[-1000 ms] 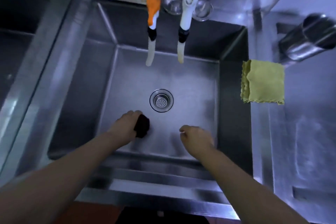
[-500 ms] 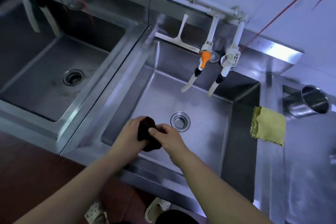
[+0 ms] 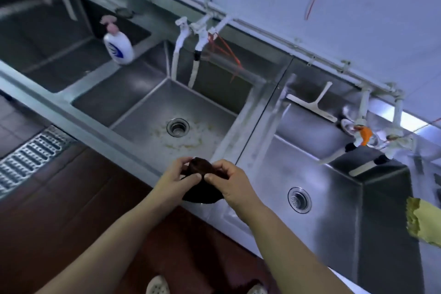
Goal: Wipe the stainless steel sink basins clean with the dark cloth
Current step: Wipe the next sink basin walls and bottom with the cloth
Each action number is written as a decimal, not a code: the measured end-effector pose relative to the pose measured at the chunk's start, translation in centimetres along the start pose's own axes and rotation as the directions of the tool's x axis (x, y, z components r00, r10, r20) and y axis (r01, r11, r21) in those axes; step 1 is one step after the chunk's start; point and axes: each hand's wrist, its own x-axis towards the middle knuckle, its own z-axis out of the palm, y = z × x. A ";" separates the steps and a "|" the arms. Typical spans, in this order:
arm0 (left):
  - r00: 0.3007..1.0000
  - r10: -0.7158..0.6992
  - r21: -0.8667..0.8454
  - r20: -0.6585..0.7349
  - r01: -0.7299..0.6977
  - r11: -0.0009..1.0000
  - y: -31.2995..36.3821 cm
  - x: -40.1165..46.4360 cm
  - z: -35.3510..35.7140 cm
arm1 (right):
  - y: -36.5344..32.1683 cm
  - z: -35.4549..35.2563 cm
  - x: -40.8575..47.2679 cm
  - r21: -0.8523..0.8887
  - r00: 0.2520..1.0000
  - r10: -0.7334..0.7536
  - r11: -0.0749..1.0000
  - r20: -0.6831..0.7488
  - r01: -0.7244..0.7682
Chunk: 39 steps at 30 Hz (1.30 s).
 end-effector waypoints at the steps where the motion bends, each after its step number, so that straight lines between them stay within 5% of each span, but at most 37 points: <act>1: 0.999 0.008 0.040 -0.052 -0.006 0.999 0.3 0.1 -2.0 | -0.6 1.5 0.6 -0.006 1.000 -0.012 1.000 0.000 0.012; 13: 1.000 0.003 0.414 -0.017 0.005 0.910 1.9 8.1 -12.1 | -3.5 6.8 9.7 0.026 0.993 -0.077 0.996 -0.092 0.080; 17: 0.994 0.023 0.451 -0.107 0.028 0.892 1.7 13.5 -13.3 | -2.8 7.0 16.0 -0.150 0.990 -0.096 0.986 -0.106 0.079; 21: 0.992 -0.041 0.590 -0.123 0.106 0.801 1.1 20.1 -15.1 | -1.7 7.6 22.8 -0.220 0.995 0.047 0.973 -0.089 -0.066; 28: 0.964 -0.253 0.740 -0.081 0.229 0.633 -2.3 28.8 -15.9 | 2.1 8.0 29.0 -0.041 0.935 0.315 0.945 -0.166 -0.325; 33: 0.943 -0.331 0.748 0.025 0.202 0.632 -4.9 32.7 -15.0 | 4.5 7.4 31.9 -0.185 0.895 0.356 0.893 -0.270 -0.411; 39: 0.953 -0.273 0.685 0.134 0.110 0.720 -7.6 37.8 -13.0 | 6.8 5.7 34.7 -0.366 0.887 0.207 0.854 -0.414 -0.370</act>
